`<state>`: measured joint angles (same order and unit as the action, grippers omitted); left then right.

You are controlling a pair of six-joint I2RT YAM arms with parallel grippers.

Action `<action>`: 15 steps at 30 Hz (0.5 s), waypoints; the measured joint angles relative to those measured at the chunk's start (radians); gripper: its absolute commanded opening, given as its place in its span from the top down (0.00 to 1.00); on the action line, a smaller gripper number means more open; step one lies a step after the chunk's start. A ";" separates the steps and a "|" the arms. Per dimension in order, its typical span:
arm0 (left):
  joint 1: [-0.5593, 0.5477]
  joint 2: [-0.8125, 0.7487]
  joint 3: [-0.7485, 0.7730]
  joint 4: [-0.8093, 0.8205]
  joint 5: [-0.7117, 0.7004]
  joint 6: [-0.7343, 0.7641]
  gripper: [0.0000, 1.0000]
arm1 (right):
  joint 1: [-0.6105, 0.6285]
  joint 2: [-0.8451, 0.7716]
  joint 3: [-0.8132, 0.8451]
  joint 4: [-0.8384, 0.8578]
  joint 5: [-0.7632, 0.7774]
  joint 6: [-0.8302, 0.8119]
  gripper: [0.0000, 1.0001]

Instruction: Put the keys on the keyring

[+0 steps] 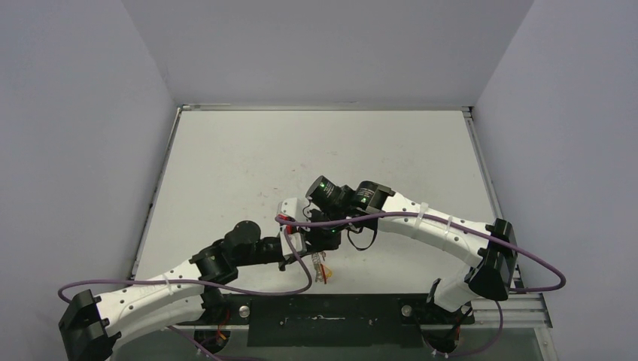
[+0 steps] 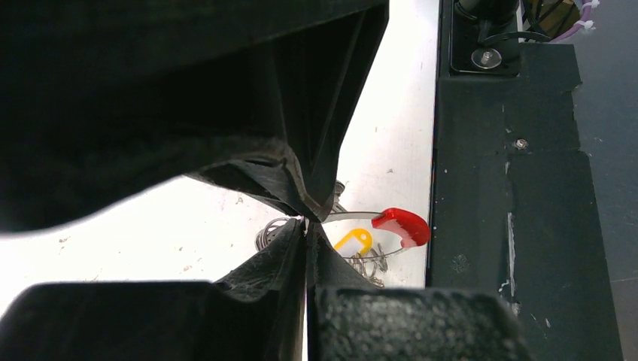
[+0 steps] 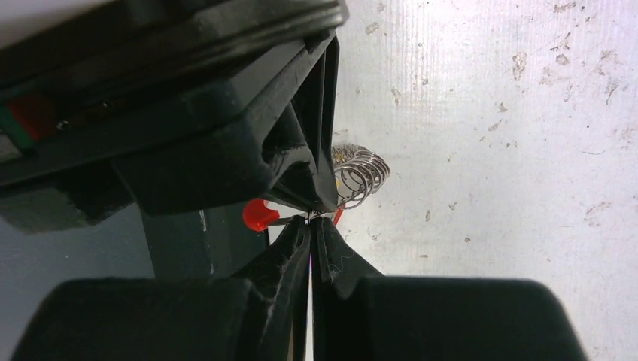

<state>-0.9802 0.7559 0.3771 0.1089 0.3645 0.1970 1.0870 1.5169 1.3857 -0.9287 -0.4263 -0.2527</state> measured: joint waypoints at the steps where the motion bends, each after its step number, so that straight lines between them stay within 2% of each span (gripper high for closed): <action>1: 0.000 0.000 0.000 0.000 0.000 0.002 1.00 | 0.000 0.000 0.000 -0.001 -0.001 0.000 1.00; 6: 0.000 -0.006 0.000 -0.001 -0.001 0.003 1.00 | 0.000 0.000 0.000 0.000 -0.006 0.000 1.00; 15: 0.000 -0.053 -0.013 -0.018 -0.013 -0.022 0.92 | 0.002 0.000 0.000 0.017 -0.013 -0.005 1.00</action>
<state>-0.9802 0.7033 0.3637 0.0906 0.3511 0.1753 1.0893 1.5169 1.3857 -0.9115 -0.4389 -0.2577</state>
